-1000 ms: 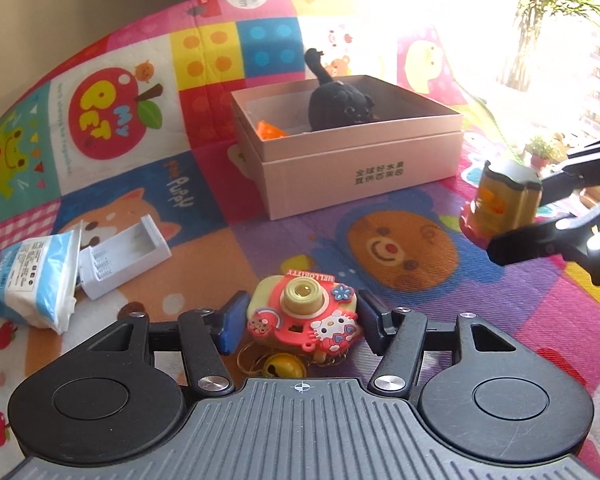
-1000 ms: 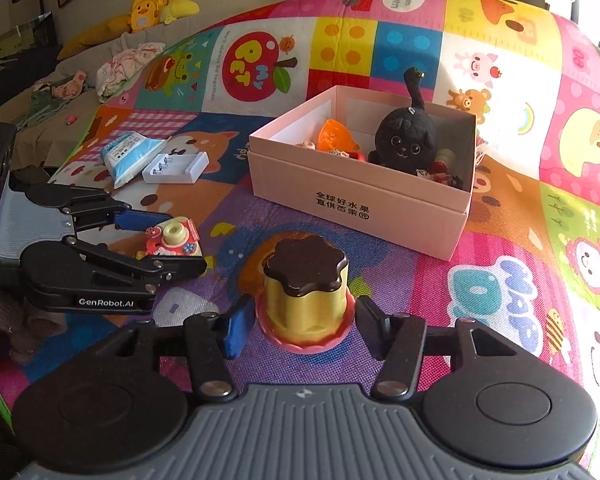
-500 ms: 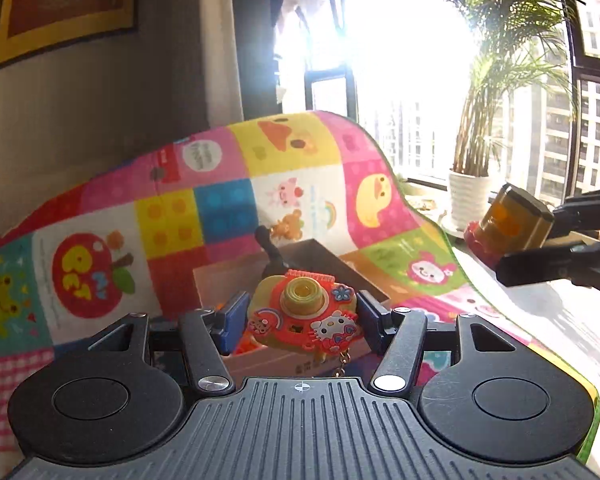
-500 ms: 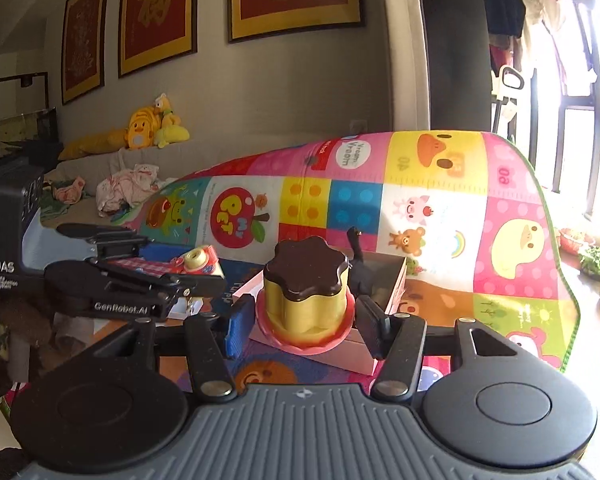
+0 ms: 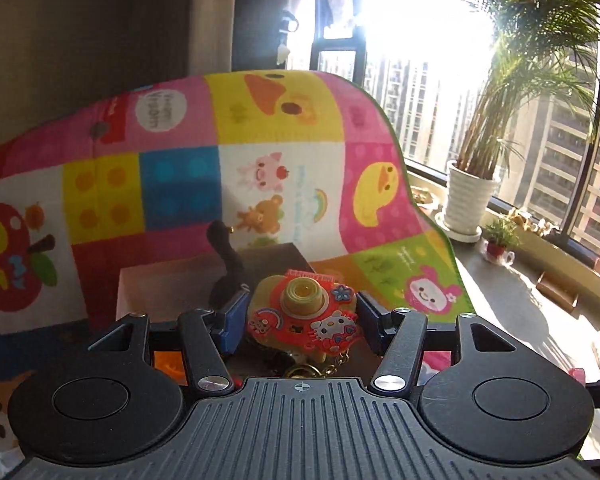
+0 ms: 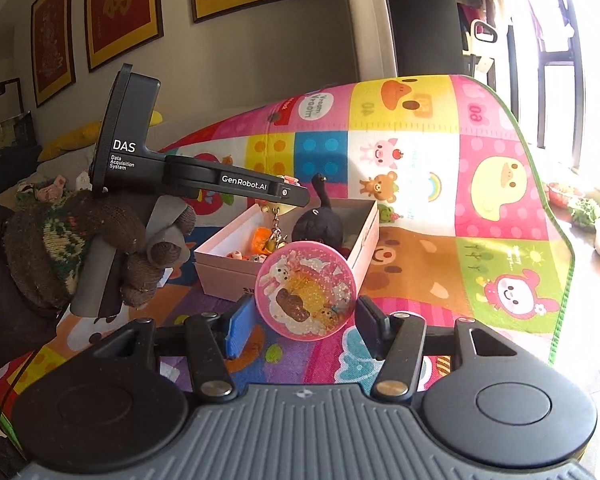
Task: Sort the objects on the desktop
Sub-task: 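Release the pink toy into the pink box with left tool while right tool carries the cup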
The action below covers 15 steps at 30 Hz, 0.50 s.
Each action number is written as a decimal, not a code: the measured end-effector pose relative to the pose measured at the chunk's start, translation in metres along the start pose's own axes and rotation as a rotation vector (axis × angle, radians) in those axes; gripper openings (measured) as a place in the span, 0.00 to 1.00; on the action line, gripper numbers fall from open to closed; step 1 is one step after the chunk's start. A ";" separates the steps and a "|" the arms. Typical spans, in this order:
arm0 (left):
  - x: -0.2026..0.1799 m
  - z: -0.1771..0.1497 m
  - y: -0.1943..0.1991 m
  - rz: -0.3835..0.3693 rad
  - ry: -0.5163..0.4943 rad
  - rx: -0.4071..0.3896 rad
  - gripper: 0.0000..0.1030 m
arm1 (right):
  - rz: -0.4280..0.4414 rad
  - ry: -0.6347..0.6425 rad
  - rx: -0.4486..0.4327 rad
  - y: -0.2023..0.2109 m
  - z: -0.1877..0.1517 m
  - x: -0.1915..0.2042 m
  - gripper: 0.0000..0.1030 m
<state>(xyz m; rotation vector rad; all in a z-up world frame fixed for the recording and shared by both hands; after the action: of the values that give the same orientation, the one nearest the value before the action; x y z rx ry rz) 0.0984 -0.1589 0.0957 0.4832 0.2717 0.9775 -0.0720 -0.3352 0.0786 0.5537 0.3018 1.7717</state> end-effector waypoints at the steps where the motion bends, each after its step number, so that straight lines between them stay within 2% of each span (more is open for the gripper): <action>1: 0.002 -0.001 -0.005 -0.005 0.011 0.011 0.62 | -0.002 -0.010 0.006 -0.003 -0.001 -0.002 0.53; 3: 0.007 -0.004 -0.011 -0.016 0.042 0.030 0.65 | -0.003 -0.028 0.022 -0.009 -0.004 -0.005 0.53; 5: 0.013 -0.007 -0.011 0.004 0.052 0.037 0.74 | -0.004 -0.031 0.029 -0.012 -0.007 -0.006 0.45; 6: 0.014 -0.009 -0.009 0.018 0.046 0.038 0.75 | -0.001 -0.030 0.039 -0.014 -0.008 -0.006 0.38; 7: 0.016 -0.012 -0.006 0.034 0.039 0.041 0.76 | 0.004 -0.034 0.046 -0.014 -0.008 -0.006 0.36; 13: 0.022 -0.051 0.039 0.098 -0.005 0.050 0.89 | -0.005 0.009 0.083 -0.022 -0.013 0.002 0.37; 14: 0.022 -0.060 0.049 0.114 -0.013 0.051 0.92 | -0.019 0.038 0.104 -0.024 -0.017 0.005 0.41; 15: 0.023 -0.069 0.059 0.128 -0.013 0.054 0.92 | -0.031 0.061 0.126 -0.026 -0.022 0.008 0.53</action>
<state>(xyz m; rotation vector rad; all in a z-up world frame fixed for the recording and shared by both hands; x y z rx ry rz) 0.0387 -0.0934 0.0659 0.5614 0.2589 1.0934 -0.0633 -0.3186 0.0487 0.5824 0.4650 1.7501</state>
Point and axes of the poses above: each gripper's, at about its wrist camera, not at the fingertips, and y roughly against the way its jaws point, x to its left, z to its top, the point moved 1 cm from there along -y, roughly the way its jaws point, and after that the axes turned 5 degrees about -y, right-handed, at the moved point
